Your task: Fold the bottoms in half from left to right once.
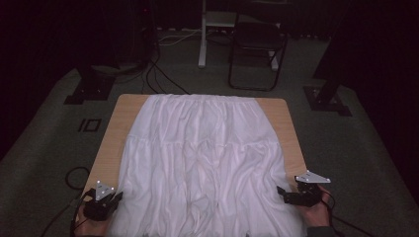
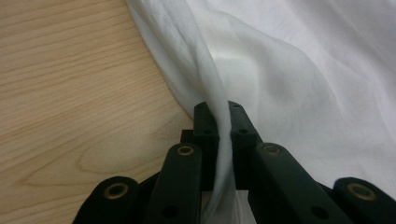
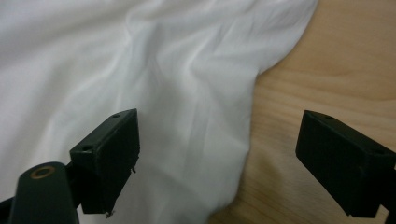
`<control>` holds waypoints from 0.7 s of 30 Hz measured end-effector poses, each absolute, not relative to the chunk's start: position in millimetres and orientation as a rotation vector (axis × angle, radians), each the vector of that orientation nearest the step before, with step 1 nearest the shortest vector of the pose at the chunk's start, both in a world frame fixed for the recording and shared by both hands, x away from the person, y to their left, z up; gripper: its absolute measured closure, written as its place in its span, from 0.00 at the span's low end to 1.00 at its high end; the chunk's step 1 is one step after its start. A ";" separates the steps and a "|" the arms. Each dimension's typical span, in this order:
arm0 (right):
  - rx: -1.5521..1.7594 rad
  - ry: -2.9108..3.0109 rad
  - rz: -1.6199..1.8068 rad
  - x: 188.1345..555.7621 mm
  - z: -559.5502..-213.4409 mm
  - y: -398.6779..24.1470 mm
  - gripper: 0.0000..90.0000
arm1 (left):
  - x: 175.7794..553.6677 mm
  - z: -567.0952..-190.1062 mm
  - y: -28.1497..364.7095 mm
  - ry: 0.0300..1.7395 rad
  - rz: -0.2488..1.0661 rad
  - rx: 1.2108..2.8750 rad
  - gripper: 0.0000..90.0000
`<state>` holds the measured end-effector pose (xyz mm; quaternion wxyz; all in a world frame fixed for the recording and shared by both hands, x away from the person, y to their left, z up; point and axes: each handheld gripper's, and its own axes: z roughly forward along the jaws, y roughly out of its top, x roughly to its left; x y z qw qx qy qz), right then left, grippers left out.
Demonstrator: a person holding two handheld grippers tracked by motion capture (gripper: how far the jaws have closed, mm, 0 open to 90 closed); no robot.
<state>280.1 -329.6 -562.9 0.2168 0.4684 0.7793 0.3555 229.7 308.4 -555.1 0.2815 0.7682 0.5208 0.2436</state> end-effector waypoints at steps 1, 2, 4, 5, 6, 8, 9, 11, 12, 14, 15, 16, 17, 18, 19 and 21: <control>1.298 2.159 0.985 280.1 -562.9 -329.6 0.15 | 229.7 -555.1 308.4 1.395 0.653 2.058 0.95; 1.295 2.175 0.968 282.1 -565.9 -327.9 0.16 | 229.7 -555.3 308.4 1.390 0.658 2.059 0.95; 1.276 2.234 0.955 283.9 -571.2 -321.4 0.37 | 229.7 -555.7 309.8 1.390 0.655 2.053 0.95; 1.247 2.253 0.976 282.9 -569.7 -321.0 0.59 | 229.8 -555.8 310.8 1.390 0.651 2.051 0.95; 1.212 2.288 0.984 281.6 -567.3 -320.6 0.76 | 229.8 -556.1 311.7 1.393 0.651 2.042 0.95; 1.211 2.309 0.957 280.8 -564.6 -321.2 0.92 | 229.3 -555.8 313.1 1.401 0.662 2.046 0.95; 1.224 2.298 0.915 280.1 -563.0 -323.4 0.95 | 228.7 -555.7 314.1 1.408 0.678 2.047 0.96; 1.281 2.226 0.831 278.0 -559.4 -333.3 0.98 | 227.6 -555.6 318.0 1.422 0.687 2.042 0.96; 1.344 2.149 0.824 276.2 -556.0 -345.6 0.98 | 227.4 -555.9 319.7 1.429 0.684 2.031 0.96; 1.464 2.006 0.790 272.8 -550.4 -365.1 0.98 | 227.9 -555.9 323.8 1.441 0.677 2.018 0.96; 1.488 1.966 0.779 271.1 -548.8 -370.0 0.96 | 228.3 -555.9 325.1 1.448 0.677 2.013 0.96; 1.513 1.906 0.789 268.2 -546.5 -374.8 0.88 | 228.4 -555.8 325.4 1.451 0.678 2.013 0.96; 1.508 1.880 0.808 266.9 -545.5 -376.1 0.78 | 228.6 -555.8 325.4 1.452 0.681 2.012 0.96; 1.480 1.866 0.860 265.5 -543.8 -374.4 0.68 | 228.7 -555.8 325.1 1.453 0.684 2.013 0.96; 1.480 1.866 0.860 265.5 -543.8 -374.4 0.68 | 228.7 -555.8 325.1 1.453 0.684 2.013 0.96; 1.385 1.924 0.946 268.1 -543.2 -360.5 0.56 | 228.9 -555.3 325.7 1.460 0.696 2.017 0.96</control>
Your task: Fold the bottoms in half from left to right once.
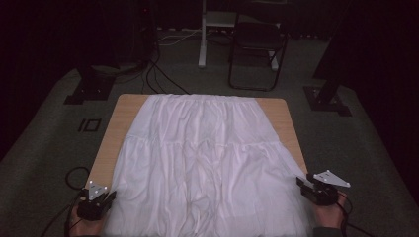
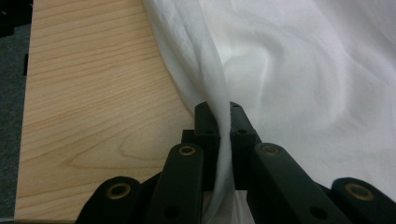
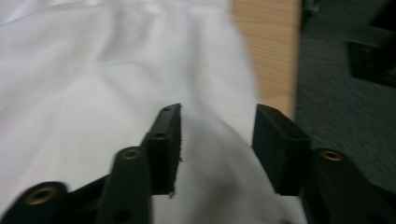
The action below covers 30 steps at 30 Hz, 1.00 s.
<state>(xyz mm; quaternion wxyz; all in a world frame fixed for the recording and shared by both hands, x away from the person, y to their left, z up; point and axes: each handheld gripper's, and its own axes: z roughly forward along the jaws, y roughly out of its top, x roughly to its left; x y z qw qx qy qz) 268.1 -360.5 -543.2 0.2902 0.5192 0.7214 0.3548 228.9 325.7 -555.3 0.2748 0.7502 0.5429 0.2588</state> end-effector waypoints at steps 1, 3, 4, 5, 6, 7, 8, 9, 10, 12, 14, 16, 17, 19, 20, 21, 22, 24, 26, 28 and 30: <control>1.361 1.952 0.942 270.2 -544.6 -354.8 0.53 | 228.6 -555.1 326.7 1.467 0.714 2.021 0.96; 1.331 2.015 0.919 274.9 -549.4 -344.9 0.48 | 227.8 -553.0 332.9 1.484 0.747 2.012 0.96; 1.318 2.042 0.916 276.7 -552.5 -340.9 0.46 | 227.2 -551.1 337.8 1.498 0.764 1.992 0.96; 1.309 2.068 0.911 278.7 -555.6 -337.5 0.44 | 226.8 -548.9 343.3 1.514 0.783 1.978 0.96; 1.306 2.087 0.892 280.9 -558.6 -334.6 0.43 | 226.4 -546.8 349.1 1.525 0.793 1.955 0.96; 1.305 2.099 0.876 282.9 -561.2 -332.4 0.40 | 226.2 -544.8 355.1 1.538 0.796 1.924 0.96; 1.310 2.109 0.864 284.9 -563.4 -330.5 0.36 | 226.2 -543.0 360.7 1.552 0.805 1.902 0.96; 1.319 2.114 0.852 287.3 -565.5 -329.0 0.34 | 226.3 -541.7 365.4 1.562 0.820 1.885 0.96; 1.326 2.131 0.843 289.6 -567.5 -328.1 0.33 | 226.8 -540.7 370.1 1.570 0.834 1.874 0.97; 1.351 2.135 0.877 292.7 -568.6 -329.2 0.33 | 228.2 -538.9 380.3 1.594 0.856 1.853 0.97; 1.384 2.154 0.919 294.6 -567.7 -331.8 0.56 | 229.6 -538.1 388.0 1.609 0.855 1.831 0.97; 1.344 2.185 0.913 294.9 -565.0 -333.8 0.86 | 230.8 -538.2 392.5 1.615 0.857 1.816 0.97; 1.342 2.190 0.888 296.1 -563.7 -335.2 0.94 | 231.4 -538.3 394.0 1.619 0.857 1.812 0.97; 1.361 2.145 0.783 297.9 -561.7 -338.9 0.97 | 232.5 -538.5 397.0 1.625 0.868 1.809 0.97; 1.379 2.109 0.755 297.9 -561.1 -342.4 0.98 | 233.1 -538.4 399.7 1.629 0.871 1.806 0.97; 1.403 2.074 0.763 297.1 -560.0 -347.7 0.98 | 233.9 -537.9 403.9 1.640 0.886 1.802 0.97; 1.439 2.031 0.783 295.7 -558.4 -355.3 0.98 | 234.5 -537.5 407.1 1.650 0.896 1.797 0.97; 1.485 1.976 0.777 293.3 -556.7 -365.4 0.98 | 236.5 -536.0 419.5 1.691 0.913 1.759 0.97; 1.510 1.948 0.765 291.6 -557.1 -372.2 0.98 | 238.5 -535.1 429.2 1.724 0.938 1.735 0.97; 1.528 1.933 0.768 291.1 -558.9 -375.7 0.98 | 240.8 -533.5 441.5 1.772 0.962 1.707 0.97; 1.532 1.937 0.766 291.6 -561.0 -376.4 0.98 | 243.6 -531.0 456.1 1.835 0.997 1.666 0.97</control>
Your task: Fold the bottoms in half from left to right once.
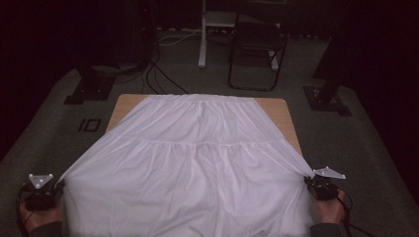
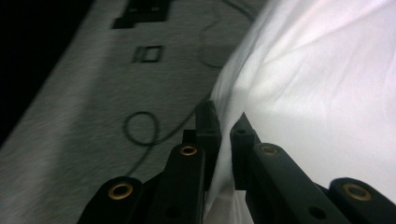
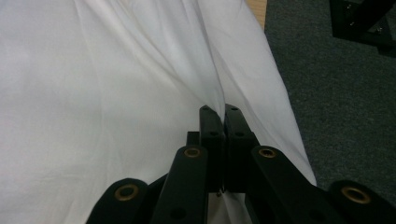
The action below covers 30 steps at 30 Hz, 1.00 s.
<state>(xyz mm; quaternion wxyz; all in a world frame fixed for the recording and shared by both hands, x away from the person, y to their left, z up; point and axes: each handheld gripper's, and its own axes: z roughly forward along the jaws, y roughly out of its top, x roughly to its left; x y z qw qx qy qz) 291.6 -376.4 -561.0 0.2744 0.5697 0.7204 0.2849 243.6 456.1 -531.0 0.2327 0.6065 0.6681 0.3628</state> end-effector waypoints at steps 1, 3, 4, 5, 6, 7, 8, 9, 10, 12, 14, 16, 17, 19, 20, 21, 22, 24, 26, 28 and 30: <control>1.531 1.936 0.762 291.9 -561.5 -375.7 0.98 | 244.5 -529.6 462.6 1.863 1.016 1.641 0.97; 1.527 1.934 0.763 292.2 -561.0 -374.4 0.98 | 245.3 -526.4 475.3 1.919 1.039 1.573 0.97; 1.526 1.933 0.767 292.2 -560.6 -373.8 0.98 | 245.2 -524.9 478.7 1.935 1.050 1.556 0.97; 1.522 1.936 0.770 292.3 -560.5 -373.3 0.98 | 245.4 -522.4 481.5 1.959 1.069 1.540 0.97; 1.512 1.949 0.782 292.5 -560.6 -371.7 0.98 | 244.9 -519.9 481.2 1.971 1.086 1.537 0.97; 1.490 1.963 0.798 292.2 -560.8 -369.5 0.98 | 244.0 -517.8 479.7 1.975 1.092 1.527 0.97; 1.473 1.973 0.805 292.0 -561.1 -367.5 0.98 | 241.6 -514.4 475.9 1.965 1.083 1.517 0.97; 1.457 1.984 0.803 292.0 -561.3 -365.0 0.98 | 238.0 -509.3 468.4 1.918 1.076 1.529 0.97; 1.457 1.984 0.803 292.0 -561.3 -365.0 0.98 | 238.0 -509.3 468.4 1.918 1.076 1.529 0.97; 1.423 2.002 0.813 292.5 -560.5 -359.2 0.95 | 227.1 -493.0 438.7 1.766 1.099 1.605 0.97; 1.412 2.004 0.838 292.2 -559.4 -356.7 0.82 | 218.3 -479.3 415.2 1.666 1.093 1.644 0.97; 1.402 2.002 0.852 291.7 -558.9 -355.6 0.74 | 213.4 -471.7 402.2 1.617 1.085 1.673 0.97; 1.393 2.003 0.868 291.1 -558.5 -354.1 0.69 | 206.2 -460.8 381.2 1.535 1.067 1.697 0.97; 1.362 2.008 0.875 289.7 -557.9 -349.9 0.61 | 196.9 -445.7 346.9 1.408 1.010 1.769 0.96; 1.355 2.010 0.876 289.8 -557.8 -347.8 0.59 | 194.0 -440.1 331.8 1.358 0.997 1.791 0.96; 1.351 2.012 0.873 290.1 -557.7 -346.3 0.58 | 192.6 -436.3 321.5 1.322 0.969 1.808 0.96; 1.351 2.012 0.873 290.1 -557.7 -346.3 0.58 | 192.6 -436.3 321.5 1.322 0.969 1.808 0.96; 1.335 2.017 0.882 290.9 -556.9 -341.8 0.55 | 197.2 -426.7 276.9 1.155 0.801 1.843 0.96; 1.322 2.023 0.887 291.1 -555.6 -338.7 0.54 | 206.1 -425.6 246.1 1.052 0.694 1.865 0.96; 1.308 2.026 0.893 291.1 -553.8 -335.7 0.54 | 218.1 -429.0 212.7 0.961 0.596 1.886 0.96; 1.297 2.028 0.904 291.3 -552.0 -332.4 0.54 | 229.9 -434.5 176.3 0.882 0.537 1.935 0.96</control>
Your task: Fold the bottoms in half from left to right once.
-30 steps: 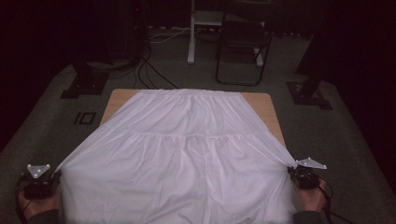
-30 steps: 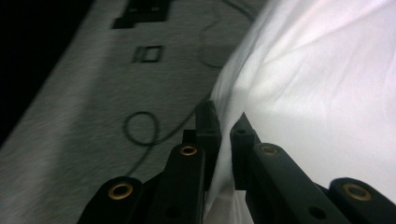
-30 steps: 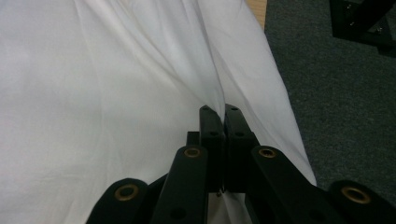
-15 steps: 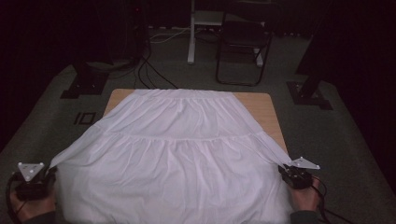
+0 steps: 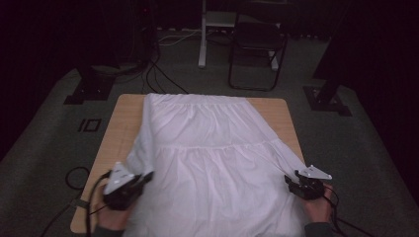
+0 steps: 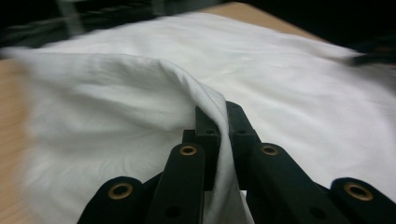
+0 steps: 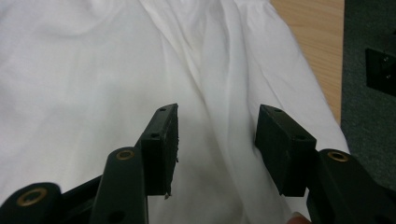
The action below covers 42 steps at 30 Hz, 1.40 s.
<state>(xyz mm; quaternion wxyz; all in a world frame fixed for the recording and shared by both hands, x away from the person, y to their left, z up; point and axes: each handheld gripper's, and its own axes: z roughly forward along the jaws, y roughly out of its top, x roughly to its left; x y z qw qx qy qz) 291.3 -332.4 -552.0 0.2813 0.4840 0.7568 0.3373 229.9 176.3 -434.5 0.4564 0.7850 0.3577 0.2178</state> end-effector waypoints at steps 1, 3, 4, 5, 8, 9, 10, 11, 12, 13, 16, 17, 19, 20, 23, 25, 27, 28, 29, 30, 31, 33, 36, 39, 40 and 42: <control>1.290 2.030 0.909 291.4 -551.1 -330.7 0.54 | 234.9 -437.5 157.2 0.834 0.518 1.964 0.96; 1.270 2.035 0.917 291.5 -549.4 -326.4 0.54 | 243.0 -444.4 119.6 0.738 0.466 1.997 0.96; 1.261 2.041 0.920 291.6 -548.5 -324.0 0.54 | 243.0 -444.4 119.6 0.738 0.466 1.997 0.97; 1.253 2.046 0.923 291.6 -547.8 -321.4 0.54 | 249.3 -452.5 84.3 0.647 0.383 2.026 0.96; 1.220 2.064 0.935 290.3 -544.8 -312.7 0.54 | 258.6 -472.4 41.5 0.571 0.300 2.092 0.96; 1.206 2.070 0.940 289.7 -543.1 -309.5 0.54 | 263.2 -480.2 33.3 0.566 0.247 2.100 0.92; 1.199 2.076 0.946 288.5 -541.1 -305.5 0.53 | 266.3 -486.4 27.9 0.563 0.213 2.108 0.82; 1.181 2.081 0.952 287.3 -538.7 -301.6 0.53 | 267.0 -489.9 26.0 0.566 0.208 2.108 0.72; 1.164 2.086 0.963 285.9 -536.1 -297.1 0.53 | 265.7 -490.7 27.5 0.566 0.212 2.100 0.65; 1.147 2.092 0.972 284.4 -533.2 -292.1 0.53 | 263.9 -489.1 32.1 0.555 0.209 2.089 0.62; 1.092 2.126 1.020 281.9 -525.2 -273.6 0.53 | 258.7 -476.1 57.6 0.569 0.252 2.034 0.56; 1.077 2.137 1.035 281.9 -522.9 -266.3 0.53 | 258.2 -471.5 69.0 0.587 0.271 2.016 0.55; 1.052 2.168 1.070 280.8 -518.3 -250.1 0.53 | 257.8 -465.5 94.0 0.640 0.346 1.998 0.54; 1.036 2.186 1.097 279.7 -515.9 -241.4 0.53 | 258.1 -465.2 106.7 0.682 0.404 2.002 0.53; 0.995 2.244 1.200 275.9 -509.9 -215.6 0.51 | 261.3 -474.0 146.6 0.843 0.544 2.003 0.53; 0.978 2.288 1.274 273.1 -508.2 -199.5 0.49 | 263.0 -482.7 171.6 0.958 0.577 1.985 0.53; 0.983 2.332 1.293 270.5 -510.9 -183.9 0.44 | 263.0 -491.7 191.8 1.040 0.595 1.971 0.53; 0.986 2.355 1.269 269.5 -514.1 -176.8 0.42 | 262.5 -496.3 199.9 1.074 0.594 1.969 0.52; 0.980 2.383 1.247 269.2 -518.6 -170.1 0.39 | 262.4 -501.2 206.4 1.099 0.591 1.968 0.51; 0.974 2.407 1.209 269.3 -523.9 -164.6 0.38 | 262.2 -506.2 211.5 1.122 0.589 1.969 0.50; 0.967 2.436 1.164 270.1 -529.6 -159.6 0.38 | 262.1 -510.9 215.5 1.143 0.586 1.975 0.50; 0.957 2.490 1.078 271.1 -540.0 -151.9 0.38 | 262.6 -519.1 220.5 1.171 0.575 1.981 0.49; 0.949 2.541 0.992 275.1 -548.2 -148.7 0.68 | 264.7 -523.4 222.7 1.190 0.572 1.982 0.49; 0.917 2.521 0.990 274.1 -540.3 -154.6 0.99 | 264.5 -520.4 219.4 1.163 0.589 1.983 0.48; 0.908 2.483 1.024 271.9 -532.1 -159.2 0.99 | 263.9 -519.3 217.3 1.152 0.597 1.985 0.48; 0.900 2.373 1.098 268.1 -510.4 -175.2 0.99 | 263.6 -518.2 213.8 1.128 0.600 1.992 0.48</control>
